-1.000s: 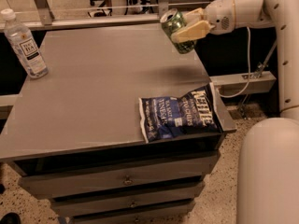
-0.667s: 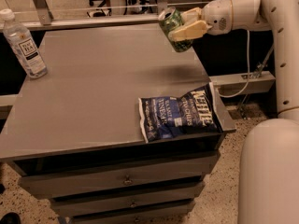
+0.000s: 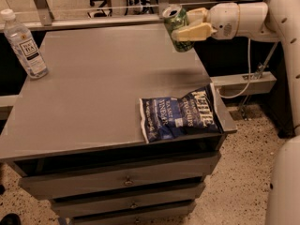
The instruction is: Place green can upright
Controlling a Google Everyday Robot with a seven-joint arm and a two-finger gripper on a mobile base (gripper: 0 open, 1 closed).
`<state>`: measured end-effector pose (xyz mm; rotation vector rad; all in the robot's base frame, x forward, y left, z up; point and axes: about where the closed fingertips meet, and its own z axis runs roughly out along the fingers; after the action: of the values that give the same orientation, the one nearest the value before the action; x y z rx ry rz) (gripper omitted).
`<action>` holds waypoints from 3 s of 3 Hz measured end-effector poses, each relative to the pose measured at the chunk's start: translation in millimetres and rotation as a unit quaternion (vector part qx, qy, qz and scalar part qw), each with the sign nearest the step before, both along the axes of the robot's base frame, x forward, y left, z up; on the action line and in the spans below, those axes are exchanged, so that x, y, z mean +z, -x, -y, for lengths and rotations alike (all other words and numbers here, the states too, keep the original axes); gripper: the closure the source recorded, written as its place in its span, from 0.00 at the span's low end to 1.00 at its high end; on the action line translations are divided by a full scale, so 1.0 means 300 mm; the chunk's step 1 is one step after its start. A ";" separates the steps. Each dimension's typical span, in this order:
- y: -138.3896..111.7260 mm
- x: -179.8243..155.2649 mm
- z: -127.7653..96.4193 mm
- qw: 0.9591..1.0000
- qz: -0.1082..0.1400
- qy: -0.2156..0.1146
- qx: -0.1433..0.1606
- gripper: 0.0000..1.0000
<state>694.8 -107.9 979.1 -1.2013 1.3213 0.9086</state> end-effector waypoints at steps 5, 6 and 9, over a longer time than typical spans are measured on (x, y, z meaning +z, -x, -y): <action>0.063 -0.236 0.036 0.994 -0.003 -0.085 0.070 1.00; 0.061 -0.278 0.040 0.993 -0.013 -0.098 0.072 1.00; 0.059 -0.338 0.059 0.992 -0.034 -0.108 0.062 0.39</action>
Offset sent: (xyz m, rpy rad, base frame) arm -0.0289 -0.0061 -0.0459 0.2036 -0.0458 0.1002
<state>677.2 -125.5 877.7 -1.0996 1.1773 1.1608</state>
